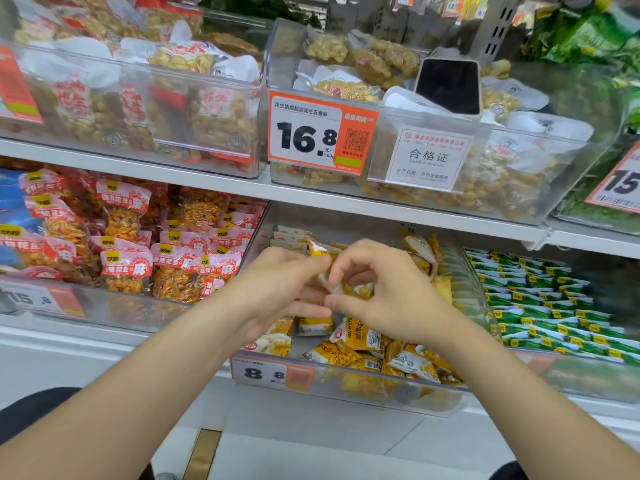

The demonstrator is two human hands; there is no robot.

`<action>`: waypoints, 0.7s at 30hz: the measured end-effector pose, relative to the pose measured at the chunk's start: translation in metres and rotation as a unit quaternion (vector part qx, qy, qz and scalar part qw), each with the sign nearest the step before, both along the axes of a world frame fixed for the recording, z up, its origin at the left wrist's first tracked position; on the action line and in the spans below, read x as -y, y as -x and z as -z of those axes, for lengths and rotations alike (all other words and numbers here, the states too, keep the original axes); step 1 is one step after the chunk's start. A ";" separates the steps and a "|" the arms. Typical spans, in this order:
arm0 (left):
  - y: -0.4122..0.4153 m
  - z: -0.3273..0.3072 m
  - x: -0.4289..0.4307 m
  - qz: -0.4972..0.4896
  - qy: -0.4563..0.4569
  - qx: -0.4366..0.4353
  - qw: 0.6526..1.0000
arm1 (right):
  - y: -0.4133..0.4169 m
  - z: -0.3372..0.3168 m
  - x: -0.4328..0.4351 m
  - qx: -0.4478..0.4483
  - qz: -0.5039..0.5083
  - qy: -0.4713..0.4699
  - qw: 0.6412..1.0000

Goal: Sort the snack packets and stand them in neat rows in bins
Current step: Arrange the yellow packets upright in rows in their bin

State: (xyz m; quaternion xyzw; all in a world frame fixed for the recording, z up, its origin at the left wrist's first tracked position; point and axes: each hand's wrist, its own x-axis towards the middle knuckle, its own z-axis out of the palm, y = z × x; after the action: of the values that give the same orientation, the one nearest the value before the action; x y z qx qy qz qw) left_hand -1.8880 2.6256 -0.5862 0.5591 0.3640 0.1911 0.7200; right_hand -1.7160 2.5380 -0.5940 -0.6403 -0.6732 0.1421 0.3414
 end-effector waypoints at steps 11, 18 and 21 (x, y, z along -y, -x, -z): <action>0.005 0.010 -0.005 0.073 -0.250 -0.100 0.960 | -0.014 0.007 -0.012 -0.091 0.082 0.081 0.989; 0.011 0.017 -0.016 0.022 -0.423 -0.204 0.883 | -0.012 0.003 -0.010 -0.127 0.029 0.093 0.987; 0.012 0.021 -0.018 0.030 -0.438 -0.212 0.873 | -0.013 0.005 -0.012 -0.090 0.044 0.121 0.988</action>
State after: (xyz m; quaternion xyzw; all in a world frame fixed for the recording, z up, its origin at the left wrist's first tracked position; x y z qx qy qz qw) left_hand -1.9001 2.6432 -0.6071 0.8548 0.3701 0.1862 0.3125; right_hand -1.7034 2.5504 -0.5987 -0.6904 -0.5886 0.2645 0.3270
